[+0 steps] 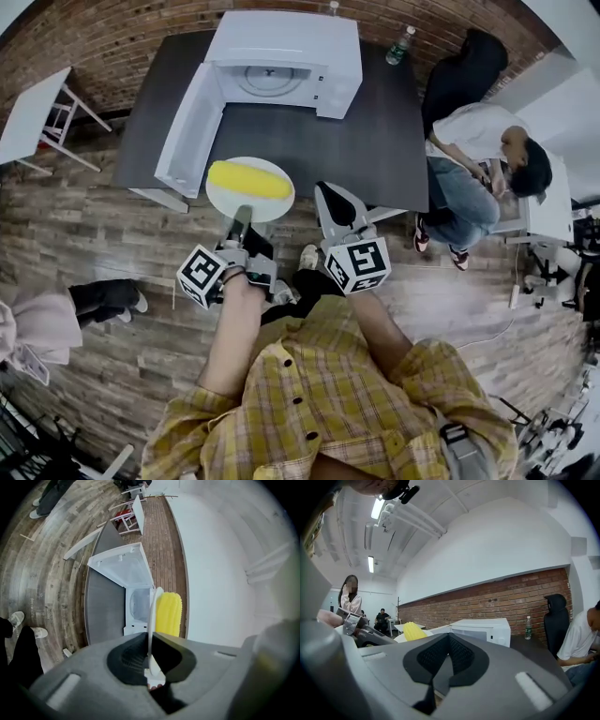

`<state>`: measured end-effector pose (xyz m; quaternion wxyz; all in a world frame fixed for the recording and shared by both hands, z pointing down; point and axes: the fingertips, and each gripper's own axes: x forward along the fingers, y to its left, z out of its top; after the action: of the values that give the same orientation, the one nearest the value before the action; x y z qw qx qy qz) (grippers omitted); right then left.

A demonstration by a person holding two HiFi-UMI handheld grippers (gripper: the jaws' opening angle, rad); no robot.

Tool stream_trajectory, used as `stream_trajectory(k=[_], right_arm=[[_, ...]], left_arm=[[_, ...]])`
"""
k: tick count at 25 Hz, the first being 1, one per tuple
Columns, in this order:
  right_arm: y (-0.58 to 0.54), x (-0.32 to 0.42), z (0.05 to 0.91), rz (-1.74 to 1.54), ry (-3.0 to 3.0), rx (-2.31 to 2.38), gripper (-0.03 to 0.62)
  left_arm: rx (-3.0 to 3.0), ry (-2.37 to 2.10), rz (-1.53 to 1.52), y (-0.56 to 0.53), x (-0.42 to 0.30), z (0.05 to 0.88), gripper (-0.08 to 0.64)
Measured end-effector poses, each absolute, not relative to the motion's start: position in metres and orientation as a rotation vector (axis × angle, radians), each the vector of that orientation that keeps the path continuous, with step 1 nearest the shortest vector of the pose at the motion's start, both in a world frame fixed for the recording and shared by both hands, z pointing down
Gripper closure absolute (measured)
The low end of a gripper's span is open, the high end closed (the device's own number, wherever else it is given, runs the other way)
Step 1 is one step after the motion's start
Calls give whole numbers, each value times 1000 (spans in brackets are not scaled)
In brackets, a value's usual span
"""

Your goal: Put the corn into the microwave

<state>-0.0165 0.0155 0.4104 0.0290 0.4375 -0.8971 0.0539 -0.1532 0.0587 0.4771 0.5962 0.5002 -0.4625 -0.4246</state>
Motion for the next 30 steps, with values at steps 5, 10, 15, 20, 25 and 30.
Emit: stream_trajectory(k=[5, 10, 15, 20, 25, 30], right_arm=[[-11, -8, 420, 199, -2752, 1377, 588], [-52, -11, 427, 213, -2772, 1382, 588], [-96, -12, 429, 208, -2777, 1378, 588], [-135, -10, 430, 232, -2804, 1354, 588], [-166, -3, 428, 247, -2818, 1332, 588], [-185, 1, 433, 259, -2815, 1304, 588]], left_arm=[[1144, -1096, -933, 35, -149, 494, 540], [1157, -1112, -911, -2, -150, 500, 540], [1154, -1116, -915, -46, -151, 502, 540], [1153, -1123, -915, -89, -143, 498, 537], [1150, -1132, -936, -125, -135, 494, 537], [1127, -1175, -897, -146, -132, 505, 537]])
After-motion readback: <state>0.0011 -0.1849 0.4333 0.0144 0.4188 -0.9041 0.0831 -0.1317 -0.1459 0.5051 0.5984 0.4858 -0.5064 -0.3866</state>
